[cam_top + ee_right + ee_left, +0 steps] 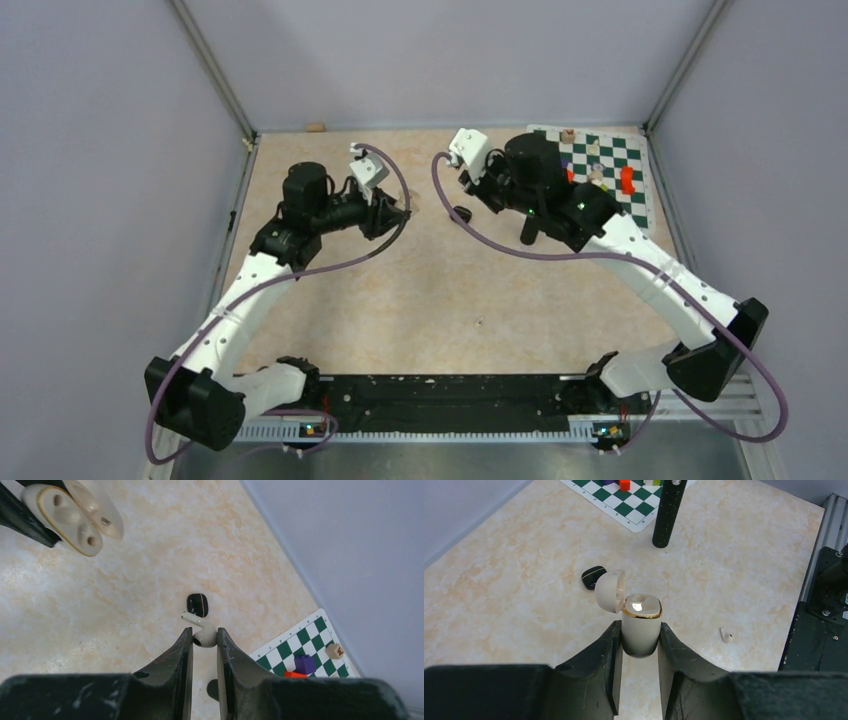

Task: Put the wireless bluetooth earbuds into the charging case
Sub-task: Insert the right earbud into the right side groove of the charging case.

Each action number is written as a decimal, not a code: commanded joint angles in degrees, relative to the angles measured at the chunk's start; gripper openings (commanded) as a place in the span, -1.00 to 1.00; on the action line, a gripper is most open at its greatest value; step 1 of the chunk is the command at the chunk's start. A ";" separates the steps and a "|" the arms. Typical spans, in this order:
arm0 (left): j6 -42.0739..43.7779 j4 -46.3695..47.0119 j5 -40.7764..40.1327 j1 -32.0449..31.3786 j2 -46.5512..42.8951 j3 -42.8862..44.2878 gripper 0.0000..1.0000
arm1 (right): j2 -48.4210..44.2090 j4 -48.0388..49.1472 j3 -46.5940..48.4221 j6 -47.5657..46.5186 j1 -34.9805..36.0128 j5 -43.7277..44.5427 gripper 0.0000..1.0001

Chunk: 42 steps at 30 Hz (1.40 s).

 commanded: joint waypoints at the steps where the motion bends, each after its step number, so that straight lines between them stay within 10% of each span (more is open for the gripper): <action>1: -2.52 4.55 -0.25 -1.33 -0.01 -0.94 -1.00 | -0.58 -2.00 3.89 -1.29 5.08 7.42 -0.79; 42: -12.26 15.16 11.80 -0.45 -3.11 -9.09 -1.00 | 7.77 -3.69 5.51 -1.33 17.99 6.67 -0.79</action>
